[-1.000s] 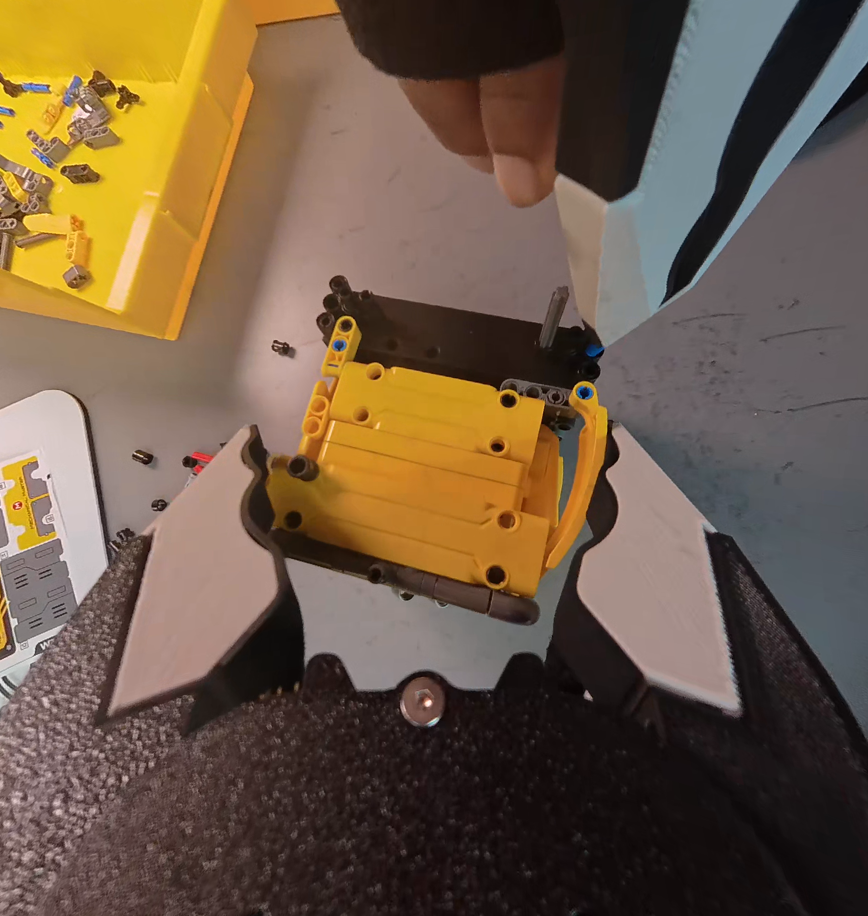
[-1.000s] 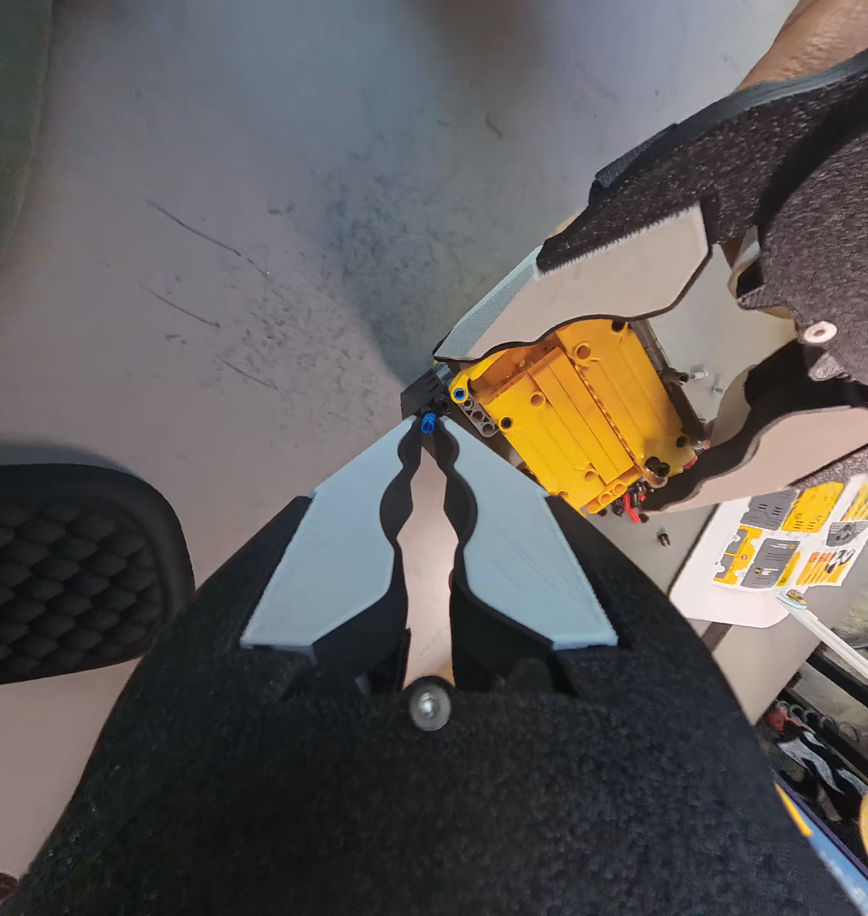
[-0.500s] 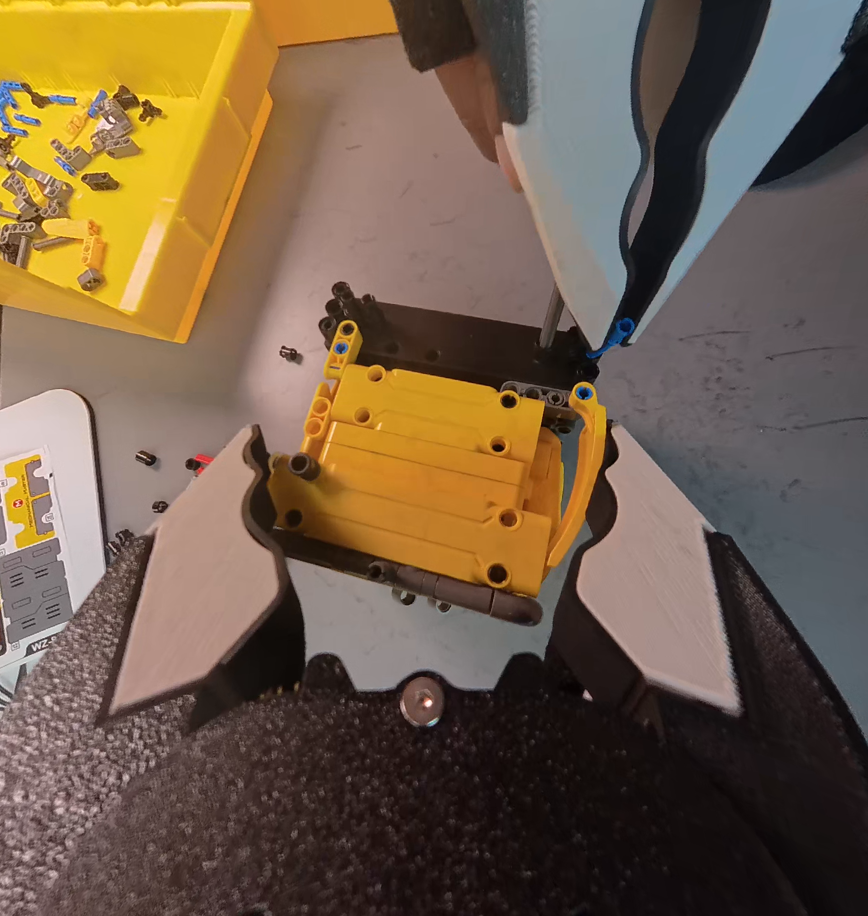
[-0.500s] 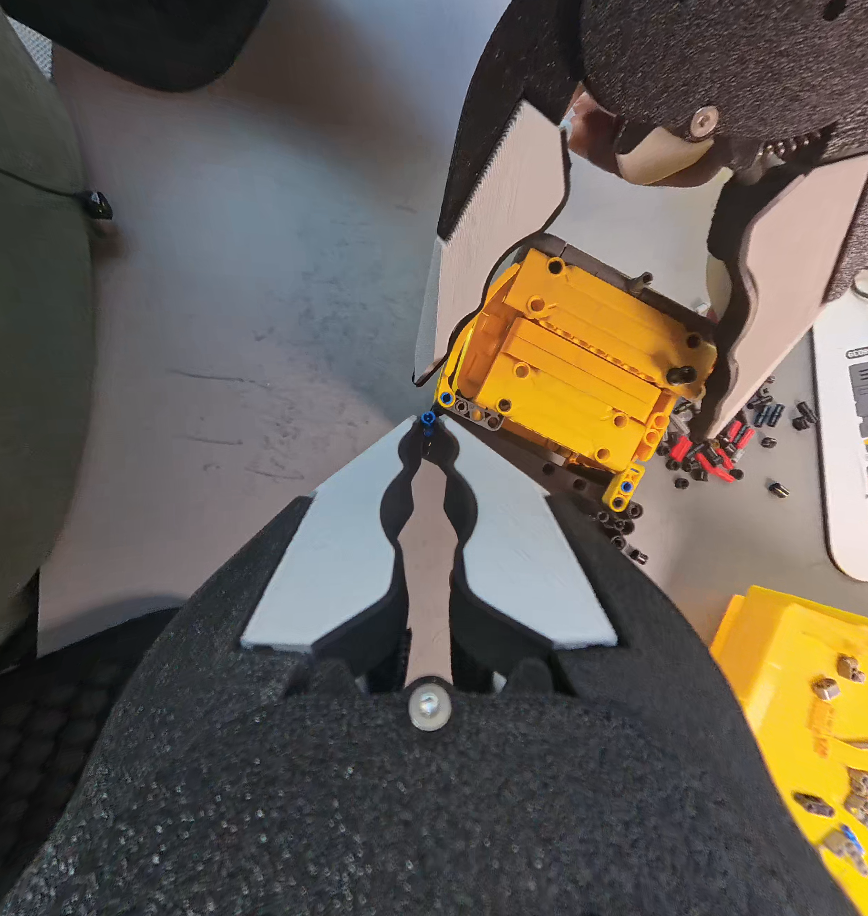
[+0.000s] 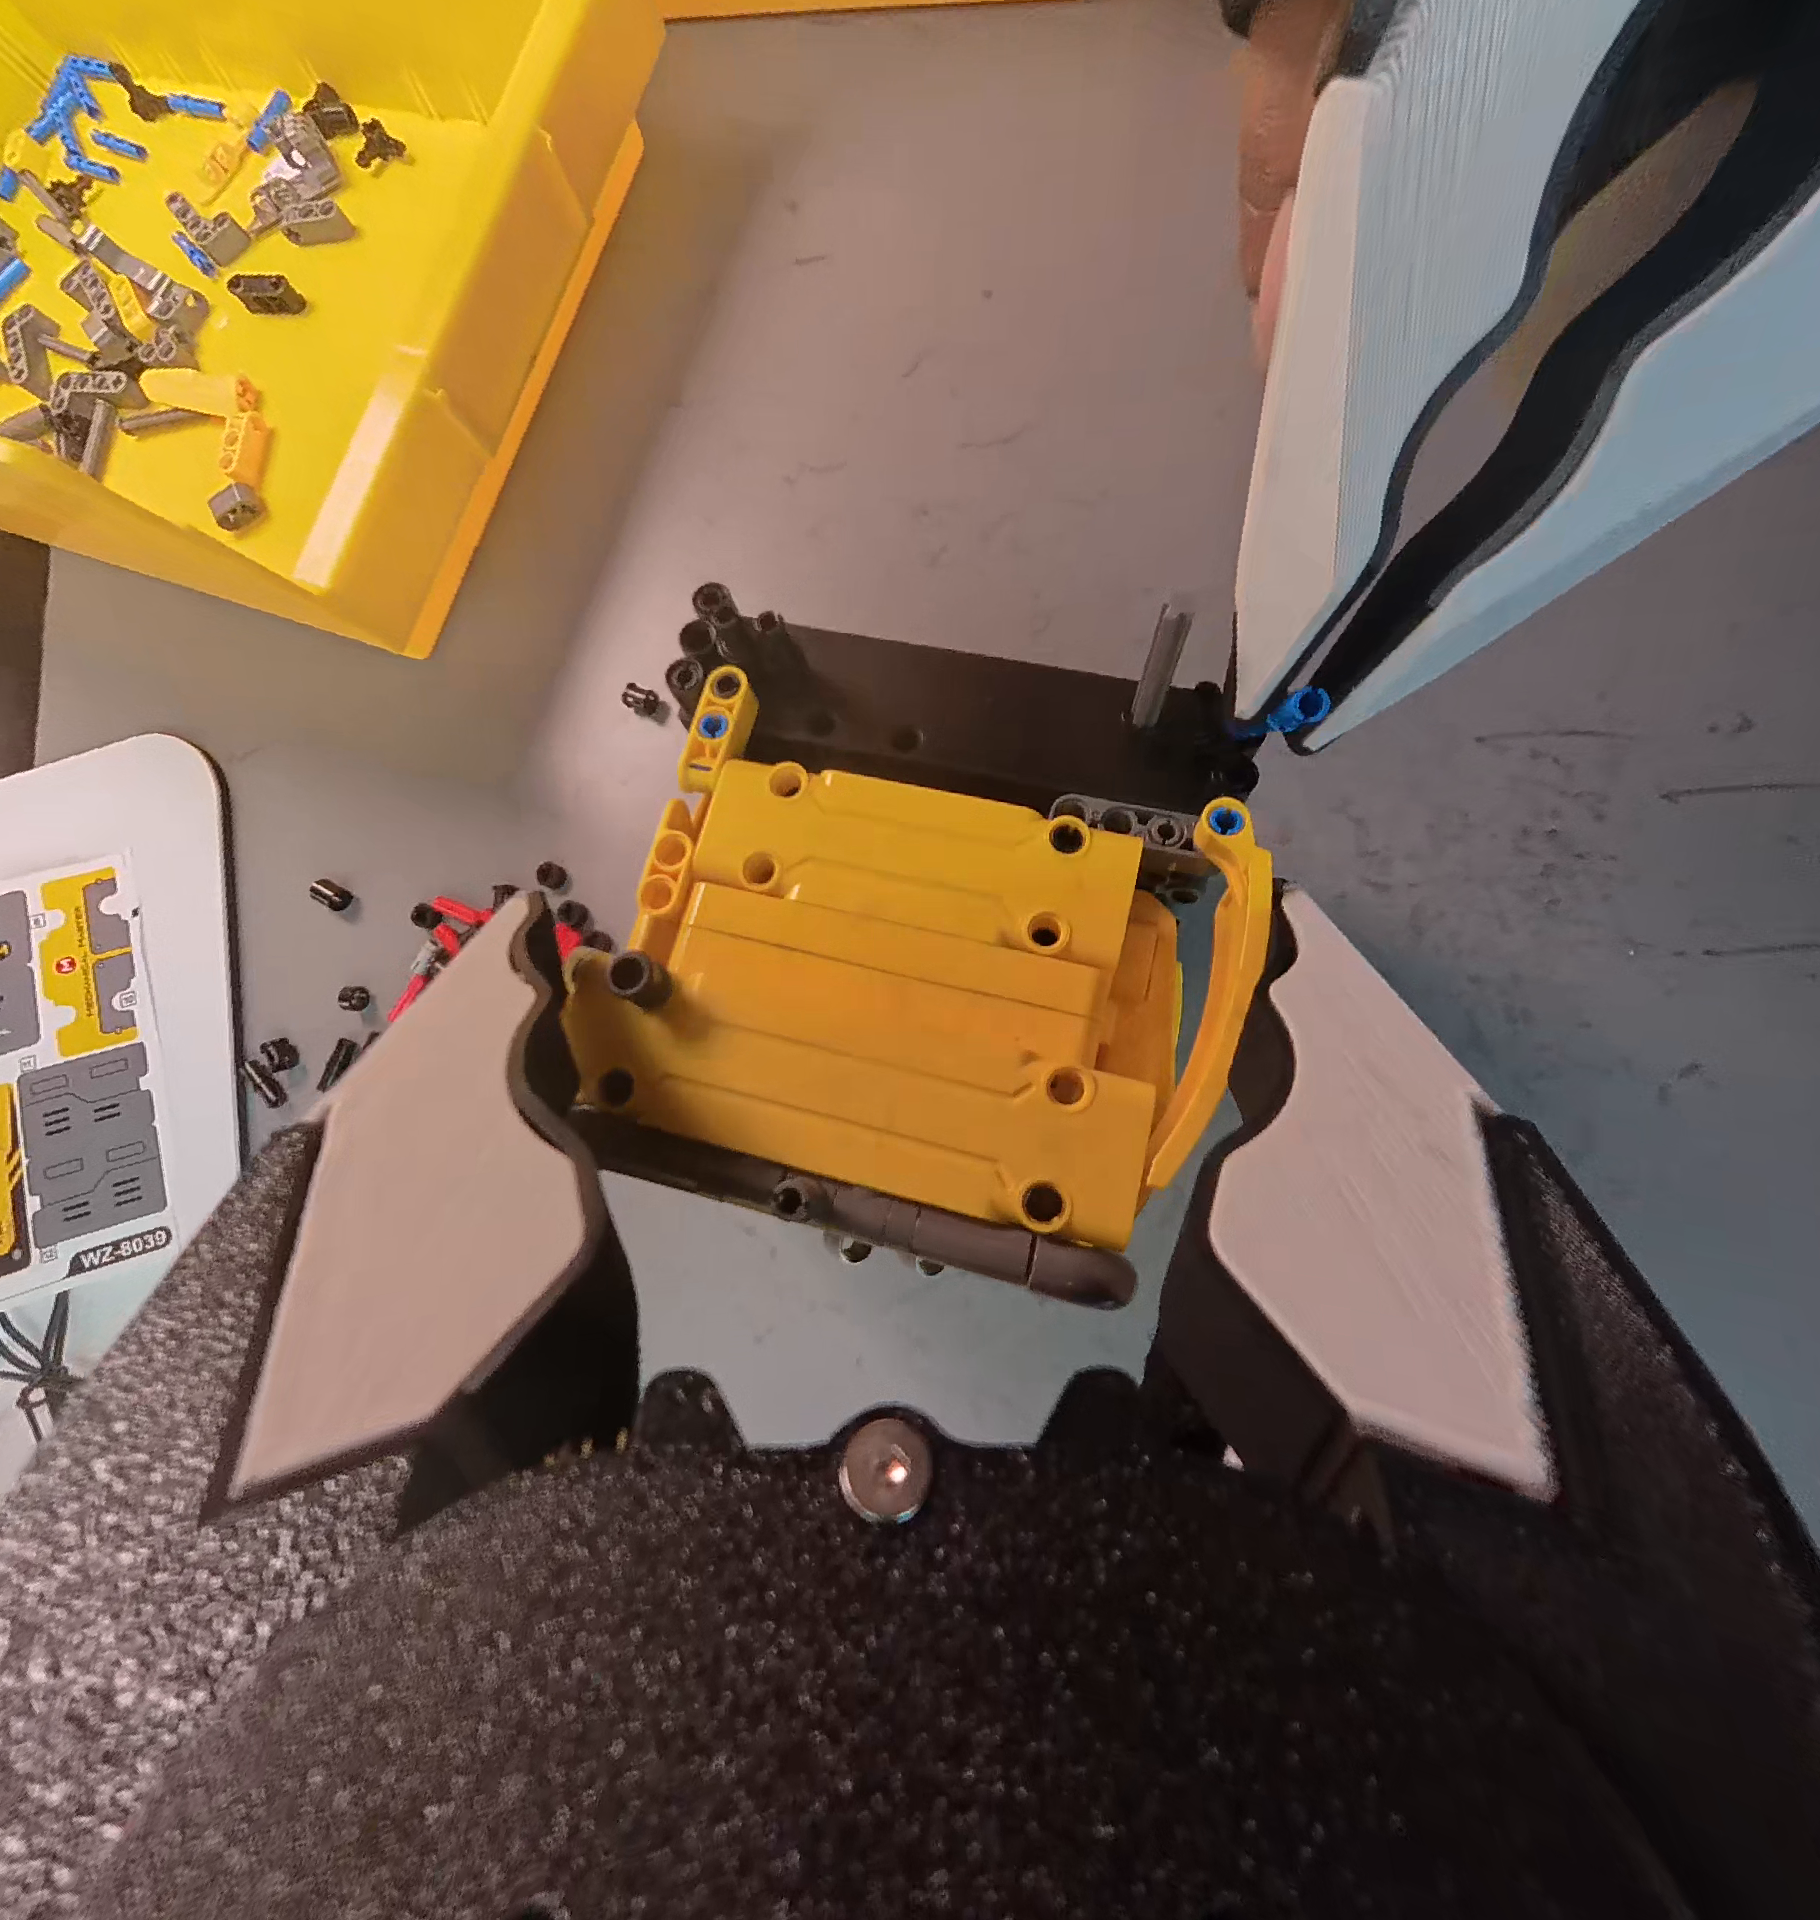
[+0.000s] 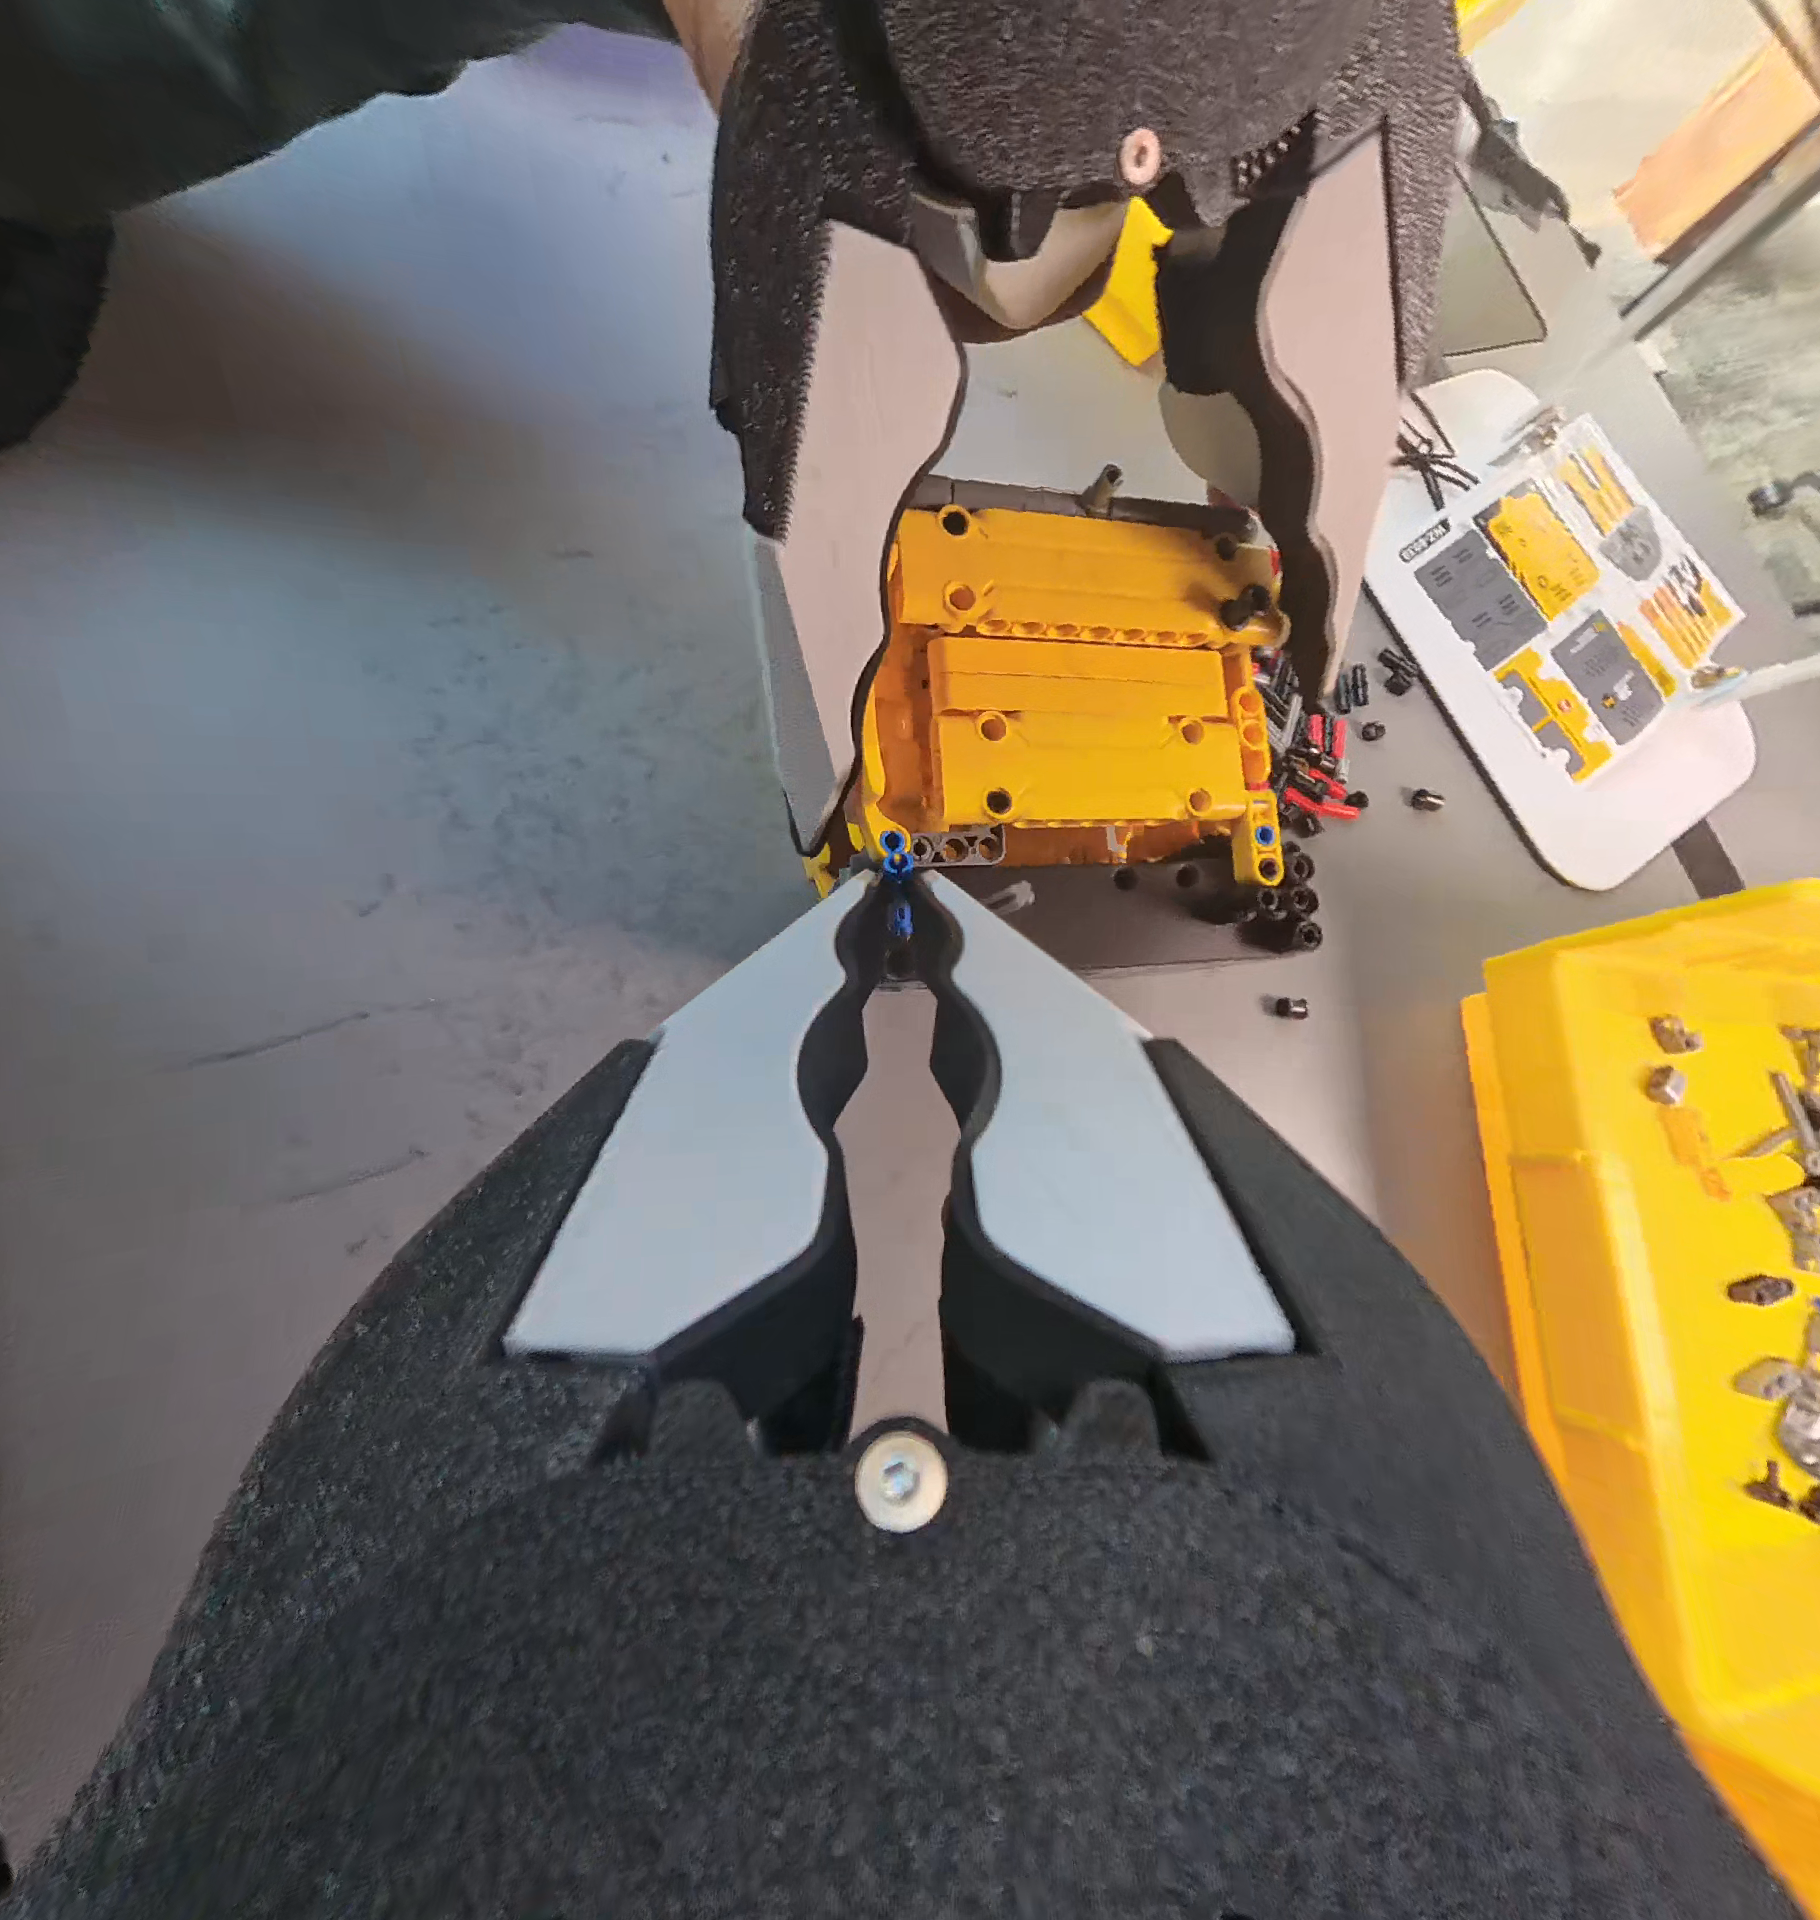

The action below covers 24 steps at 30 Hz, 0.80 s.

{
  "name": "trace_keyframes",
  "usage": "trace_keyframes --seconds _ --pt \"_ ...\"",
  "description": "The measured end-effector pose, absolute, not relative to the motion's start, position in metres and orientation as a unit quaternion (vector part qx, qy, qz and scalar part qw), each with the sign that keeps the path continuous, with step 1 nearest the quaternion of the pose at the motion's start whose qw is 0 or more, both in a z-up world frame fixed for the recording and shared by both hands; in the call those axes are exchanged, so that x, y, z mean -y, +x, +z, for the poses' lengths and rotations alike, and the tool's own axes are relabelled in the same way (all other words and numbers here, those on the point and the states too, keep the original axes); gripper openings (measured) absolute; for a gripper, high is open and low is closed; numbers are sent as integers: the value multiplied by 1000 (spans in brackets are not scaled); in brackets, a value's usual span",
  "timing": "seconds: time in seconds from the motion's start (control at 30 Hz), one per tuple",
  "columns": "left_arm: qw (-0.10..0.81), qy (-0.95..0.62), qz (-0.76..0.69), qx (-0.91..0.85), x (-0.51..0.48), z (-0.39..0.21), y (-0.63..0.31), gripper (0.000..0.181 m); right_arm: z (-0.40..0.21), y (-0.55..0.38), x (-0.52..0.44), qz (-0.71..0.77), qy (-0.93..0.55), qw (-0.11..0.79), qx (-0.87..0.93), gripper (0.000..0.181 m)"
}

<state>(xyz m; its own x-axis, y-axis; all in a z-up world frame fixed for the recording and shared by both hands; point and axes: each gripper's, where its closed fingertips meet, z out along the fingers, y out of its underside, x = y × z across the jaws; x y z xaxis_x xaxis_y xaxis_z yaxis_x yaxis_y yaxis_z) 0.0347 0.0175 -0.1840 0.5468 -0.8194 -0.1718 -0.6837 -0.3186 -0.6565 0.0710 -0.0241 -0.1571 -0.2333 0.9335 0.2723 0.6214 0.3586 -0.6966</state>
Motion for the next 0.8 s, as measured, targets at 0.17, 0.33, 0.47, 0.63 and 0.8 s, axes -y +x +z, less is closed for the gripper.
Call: trace_keyframes --seconds 0.17,0.33,0.47,0.63,0.8 --pt "347 -830 -75 -430 -20 -184 34 129 -157 77 13 287 -589 342 674 4" --pt "347 -853 -54 -386 -20 -184 32 129 -161 87 6 376 -648 294 593 4" --pt "352 -865 -44 -356 -21 -184 29 129 -163 87 2 397 -648 315 569 3" --pt "349 -871 -36 -345 -21 -184 29 129 -159 82 -1 356 -630 296 623 3" --pt "348 -872 -35 -342 -21 -184 32 129 -161 84 -2 262 -594 225 727 3"
